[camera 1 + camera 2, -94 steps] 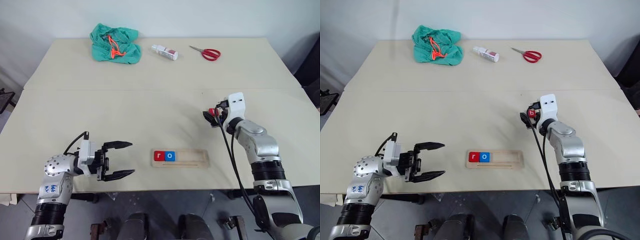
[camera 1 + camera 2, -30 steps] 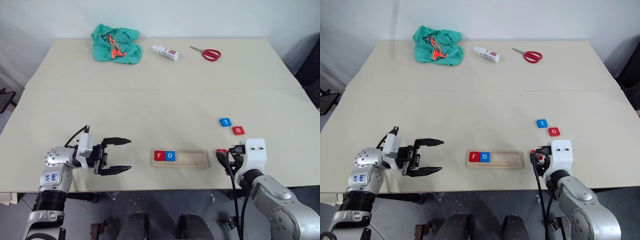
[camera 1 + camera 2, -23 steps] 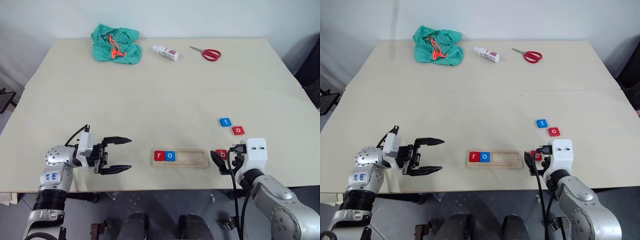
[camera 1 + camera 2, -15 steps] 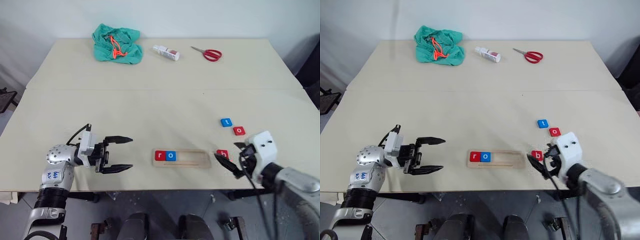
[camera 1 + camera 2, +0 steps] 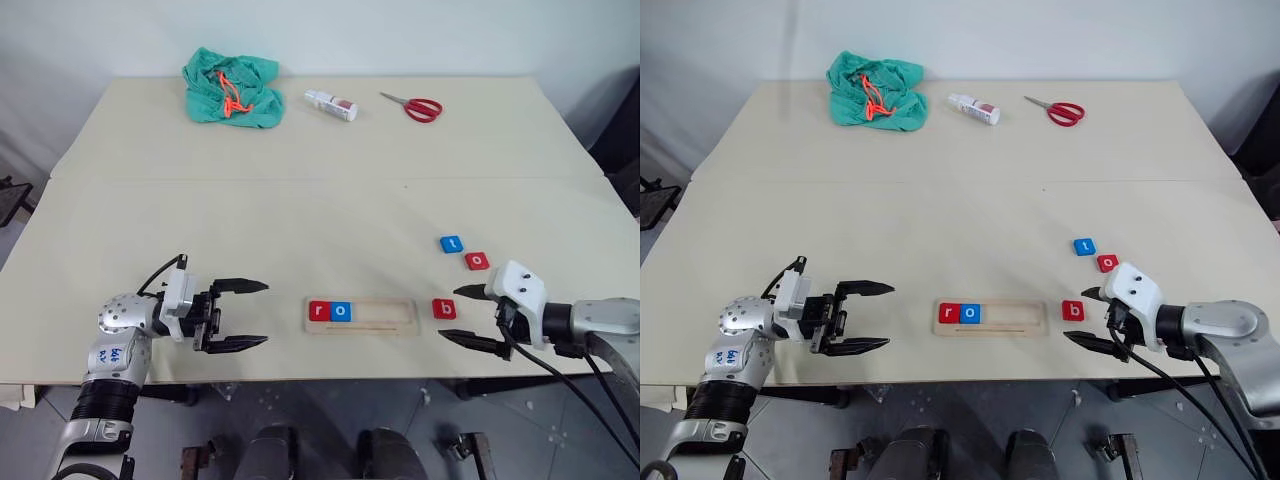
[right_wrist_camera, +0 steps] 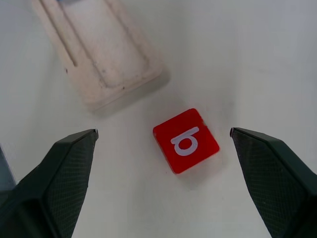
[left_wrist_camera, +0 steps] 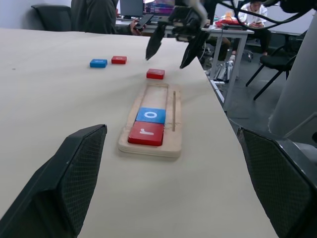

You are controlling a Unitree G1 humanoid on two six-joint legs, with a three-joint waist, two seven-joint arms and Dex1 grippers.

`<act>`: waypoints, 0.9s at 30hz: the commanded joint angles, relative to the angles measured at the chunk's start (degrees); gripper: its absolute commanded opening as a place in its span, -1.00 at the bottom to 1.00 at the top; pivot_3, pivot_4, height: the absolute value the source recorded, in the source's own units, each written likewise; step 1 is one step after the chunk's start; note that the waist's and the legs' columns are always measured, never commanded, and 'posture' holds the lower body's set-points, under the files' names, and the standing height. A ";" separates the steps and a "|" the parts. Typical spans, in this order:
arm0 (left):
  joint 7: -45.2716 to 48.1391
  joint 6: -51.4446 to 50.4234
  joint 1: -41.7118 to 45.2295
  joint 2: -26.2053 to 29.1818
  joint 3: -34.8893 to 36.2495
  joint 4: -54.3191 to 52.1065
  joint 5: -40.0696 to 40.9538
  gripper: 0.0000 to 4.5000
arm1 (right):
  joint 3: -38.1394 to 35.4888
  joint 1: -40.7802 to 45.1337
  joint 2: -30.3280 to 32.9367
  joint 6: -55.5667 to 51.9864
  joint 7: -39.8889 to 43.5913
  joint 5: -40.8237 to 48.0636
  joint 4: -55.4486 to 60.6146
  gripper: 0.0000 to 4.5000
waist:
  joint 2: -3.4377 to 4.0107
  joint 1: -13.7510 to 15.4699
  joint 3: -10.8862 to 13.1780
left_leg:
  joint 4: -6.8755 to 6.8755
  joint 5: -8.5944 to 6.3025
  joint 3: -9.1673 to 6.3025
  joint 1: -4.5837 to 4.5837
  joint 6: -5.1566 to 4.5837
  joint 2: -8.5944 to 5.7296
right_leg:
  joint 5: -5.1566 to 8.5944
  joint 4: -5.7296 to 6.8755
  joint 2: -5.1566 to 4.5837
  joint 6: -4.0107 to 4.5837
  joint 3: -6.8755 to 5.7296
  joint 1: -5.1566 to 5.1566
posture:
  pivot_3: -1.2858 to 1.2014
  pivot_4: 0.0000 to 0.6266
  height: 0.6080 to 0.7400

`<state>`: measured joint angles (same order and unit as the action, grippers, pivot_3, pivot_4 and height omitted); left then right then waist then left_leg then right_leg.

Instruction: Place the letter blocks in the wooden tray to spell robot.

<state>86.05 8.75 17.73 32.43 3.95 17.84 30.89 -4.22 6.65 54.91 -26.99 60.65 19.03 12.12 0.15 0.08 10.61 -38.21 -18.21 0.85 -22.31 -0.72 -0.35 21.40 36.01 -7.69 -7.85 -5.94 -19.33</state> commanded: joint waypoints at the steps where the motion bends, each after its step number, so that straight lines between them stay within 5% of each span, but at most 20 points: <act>1: 4.59 0.78 -0.99 0.80 0.42 -2.96 1.67 1.00 | 1.93 2.38 0.48 3.35 2.07 -1.85 -3.15 0.98 | 0.00 0.02 0.00 | -0.02 0.00 -0.02 0.00 0.00 0.00 | 0.00 0.01 0.00 0.00 -0.01 0.00 | 0.03 -0.52 1.00; 7: 3.02 0.50 -3.77 1.79 1.44 -5.79 2.22 1.00 | 6.24 6.44 -0.21 7.05 3.81 -5.32 -9.13 0.98 | 0.00 -0.14 0.00 | -0.03 0.00 -0.03 0.01 0.00 0.03 | 0.00 0.00 0.01 0.00 -0.03 0.02 | 0.03 -0.52 1.00; 16: 2.23 0.77 -5.03 2.00 1.73 -6.65 2.53 1.00 | 5.91 7.62 -0.46 8.20 3.92 -5.97 -9.67 -0.32 | -0.01 -0.02 0.00 | -0.12 0.00 -0.06 0.01 0.00 0.03 | 0.00 0.00 0.01 0.00 -0.05 0.09 | 0.03 -0.52 1.00; 27: 2.79 1.96 -2.60 1.19 1.08 -3.17 1.81 1.00 | 9.12 21.29 -0.92 -10.97 3.93 2.00 7.91 -0.35 | 0.01 -0.14 0.01 | -0.07 0.01 -0.08 -0.01 0.02 0.09 | 0.00 0.02 0.05 0.00 -0.05 0.00 | 0.03 -0.52 1.00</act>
<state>85.99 9.73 14.82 33.80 4.51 14.49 32.15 2.91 27.65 54.31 -36.08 64.07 20.20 17.24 0.15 -0.06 10.61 -38.27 -18.20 0.75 -22.32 -0.71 -0.28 21.40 36.02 -7.65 -7.85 -5.99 -19.31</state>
